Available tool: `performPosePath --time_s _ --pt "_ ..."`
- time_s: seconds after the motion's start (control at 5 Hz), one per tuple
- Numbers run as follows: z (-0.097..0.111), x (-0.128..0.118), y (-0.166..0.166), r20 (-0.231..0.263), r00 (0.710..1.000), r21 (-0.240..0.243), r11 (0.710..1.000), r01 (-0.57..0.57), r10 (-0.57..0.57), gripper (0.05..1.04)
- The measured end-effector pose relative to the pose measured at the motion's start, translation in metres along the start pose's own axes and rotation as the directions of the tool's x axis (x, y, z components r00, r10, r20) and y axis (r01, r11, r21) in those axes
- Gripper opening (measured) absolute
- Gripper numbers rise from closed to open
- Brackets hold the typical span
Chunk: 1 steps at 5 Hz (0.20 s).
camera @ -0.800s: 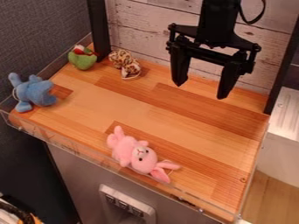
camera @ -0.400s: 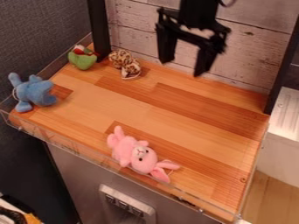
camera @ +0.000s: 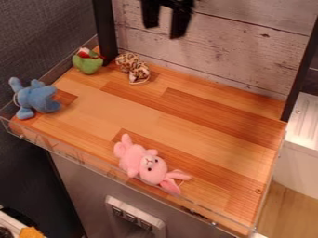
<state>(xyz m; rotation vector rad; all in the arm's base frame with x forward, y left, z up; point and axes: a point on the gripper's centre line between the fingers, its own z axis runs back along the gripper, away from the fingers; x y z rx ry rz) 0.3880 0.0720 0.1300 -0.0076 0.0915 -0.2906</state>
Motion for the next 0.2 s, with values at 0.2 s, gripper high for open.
performPosePath --time_s 0.2 --pt "-0.0025 -0.0115 0.0481 -0.007 0.998 -0.016 0.998 -0.057 0.057 0.997"
